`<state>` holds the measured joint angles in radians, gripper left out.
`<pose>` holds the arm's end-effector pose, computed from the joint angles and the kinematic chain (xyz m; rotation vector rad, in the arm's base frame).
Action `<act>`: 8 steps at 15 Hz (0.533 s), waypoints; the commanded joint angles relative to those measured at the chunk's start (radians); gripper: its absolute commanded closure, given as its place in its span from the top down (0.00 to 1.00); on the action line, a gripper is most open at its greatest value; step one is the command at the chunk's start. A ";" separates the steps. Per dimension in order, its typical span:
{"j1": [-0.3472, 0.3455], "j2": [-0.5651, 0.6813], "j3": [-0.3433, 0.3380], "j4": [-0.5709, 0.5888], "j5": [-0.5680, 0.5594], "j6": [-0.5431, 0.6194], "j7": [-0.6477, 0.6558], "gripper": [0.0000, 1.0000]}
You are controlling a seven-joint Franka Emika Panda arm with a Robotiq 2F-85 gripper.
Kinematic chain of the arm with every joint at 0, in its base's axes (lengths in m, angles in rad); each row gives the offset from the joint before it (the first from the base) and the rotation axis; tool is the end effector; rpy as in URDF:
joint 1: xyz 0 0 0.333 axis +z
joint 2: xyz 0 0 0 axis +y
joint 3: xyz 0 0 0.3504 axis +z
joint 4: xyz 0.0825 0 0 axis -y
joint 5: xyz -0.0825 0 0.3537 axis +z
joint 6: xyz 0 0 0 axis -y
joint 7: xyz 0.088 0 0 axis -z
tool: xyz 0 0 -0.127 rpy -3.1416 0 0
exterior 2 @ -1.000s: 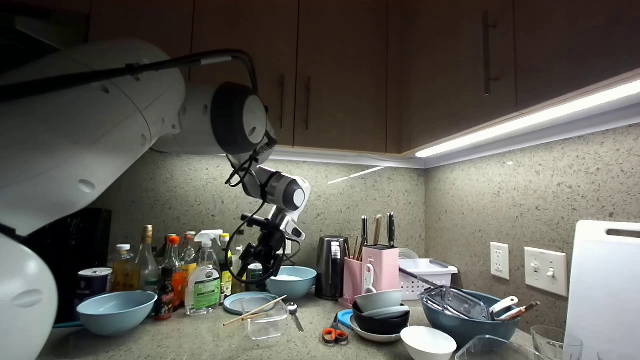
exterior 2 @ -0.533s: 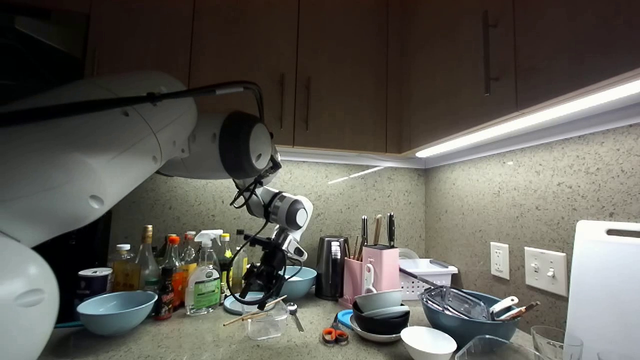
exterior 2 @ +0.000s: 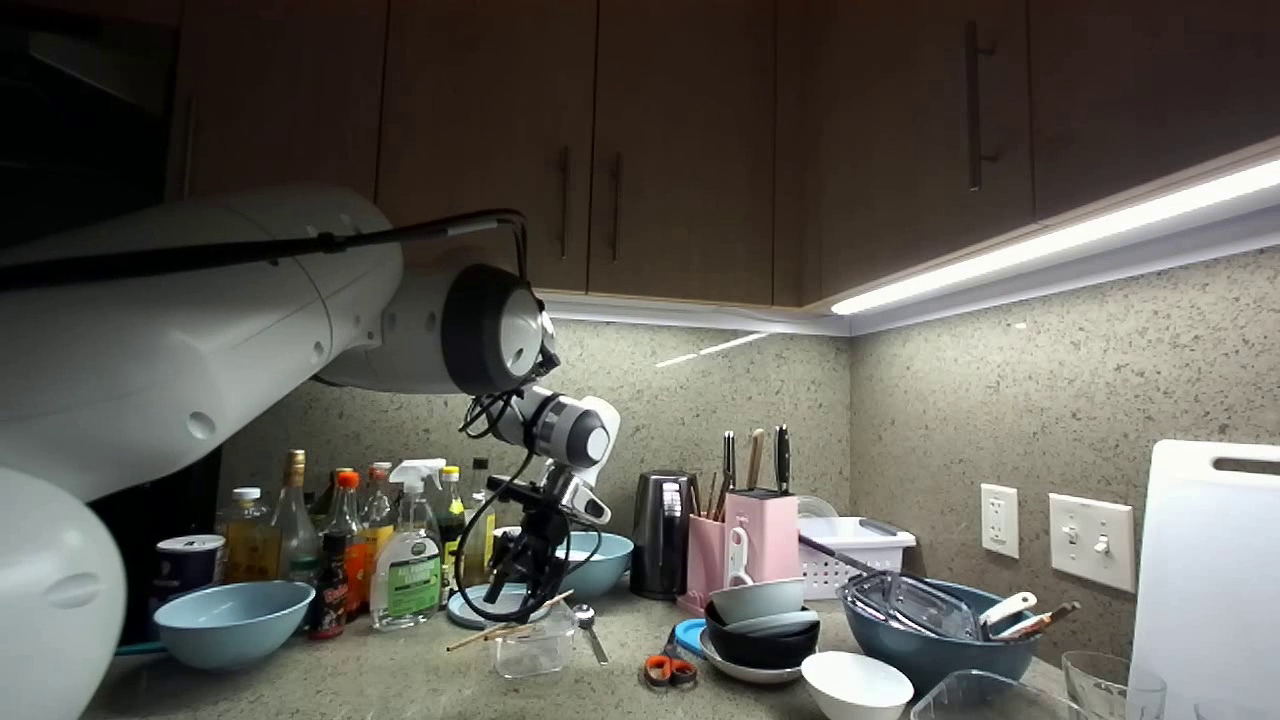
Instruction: Put the wood sticks in the the bowl
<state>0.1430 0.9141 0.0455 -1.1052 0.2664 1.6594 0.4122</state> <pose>0.7056 0.1562 0.2580 -2.8625 0.4432 0.6313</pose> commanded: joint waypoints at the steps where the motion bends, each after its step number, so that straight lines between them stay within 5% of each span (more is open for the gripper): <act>1: 0.008 0.038 0.001 0.054 -0.015 0.003 0.001 0.53; 8: 0.005 0.060 0.008 0.090 -0.008 -0.004 -0.004 0.07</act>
<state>0.1491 0.9614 0.0469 -1.0401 0.2663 1.6613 0.4122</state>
